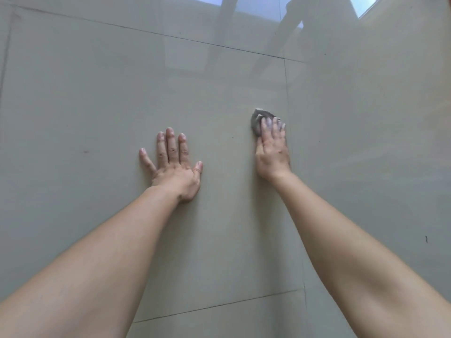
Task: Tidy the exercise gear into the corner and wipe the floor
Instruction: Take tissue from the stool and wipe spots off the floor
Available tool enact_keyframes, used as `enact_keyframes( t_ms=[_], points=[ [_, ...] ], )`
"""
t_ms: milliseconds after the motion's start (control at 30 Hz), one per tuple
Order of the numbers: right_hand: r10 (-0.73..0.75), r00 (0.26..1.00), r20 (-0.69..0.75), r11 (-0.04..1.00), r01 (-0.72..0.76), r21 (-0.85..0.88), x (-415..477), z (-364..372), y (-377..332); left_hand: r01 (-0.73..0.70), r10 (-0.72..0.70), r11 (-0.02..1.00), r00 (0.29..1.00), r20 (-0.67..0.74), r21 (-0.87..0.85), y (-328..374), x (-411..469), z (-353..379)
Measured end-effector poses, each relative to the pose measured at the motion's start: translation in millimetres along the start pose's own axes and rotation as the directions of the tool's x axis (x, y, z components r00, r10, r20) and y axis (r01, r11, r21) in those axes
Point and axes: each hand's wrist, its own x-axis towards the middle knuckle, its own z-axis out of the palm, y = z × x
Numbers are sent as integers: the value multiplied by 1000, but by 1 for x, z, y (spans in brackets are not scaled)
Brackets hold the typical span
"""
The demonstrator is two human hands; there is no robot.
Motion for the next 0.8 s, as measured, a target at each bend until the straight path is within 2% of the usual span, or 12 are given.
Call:
enact_keyframes(
  t_ms=[133, 267, 333, 400, 467, 500, 533, 567, 633, 700, 767, 800],
  points=[
    [-338, 927, 160, 940, 340, 16, -47, 11, -36, 3, -2, 1000, 997, 83, -10, -1, -2, -12],
    [-533, 818, 217, 827, 557, -69, -14, -16, 0, 30, -30, 1000, 990, 136, 3, 0, -2, -15],
    [-426, 890, 162, 890, 445, -104, 29, -28, 31, 35, -35, 999, 987, 154, 3, 2, -1, -16],
    [-139, 988, 67, 988, 143, -51, 71, -42, 53, 29, -30, 1000, 989, 145, 9, 3, -2, -15],
    [141, 990, -7, 990, -141, 11, 98, -45, 53, 35, -36, 999, 991, 126, 7, 3, -3, -12],
    [206, 978, -41, 979, -205, 20, 102, -40, 41, 45, -45, 999, 992, 115, 7, 3, -4, -11],
    [196, 978, -74, 980, -194, 34, 99, -33, 23, 54, -54, 999, 993, 105, 9, 3, -5, -10],
    [120, 989, -83, 992, -117, 42, 90, -24, 4, 60, -61, 998, 993, 98, 14, 3, -4, -9],
    [-208, 978, -26, 976, 210, 53, 60, -5, -31, 73, -73, 997, 993, 90, 12, 3, -4, -9],
    [-577, 811, 96, 816, 576, 40, 32, 6, -46, 74, -74, 997, 994, 85, 5, 5, -5, -9],
    [-769, 593, 238, 611, 791, 2, 39, 0, -37, 80, -81, 997, 994, 73, 9, 6, -6, -8],
    [-808, 526, 264, 540, 841, -22, 56, -8, -27, 84, -85, 996, 994, 67, 13, 6, -7, -7]
  ],
)
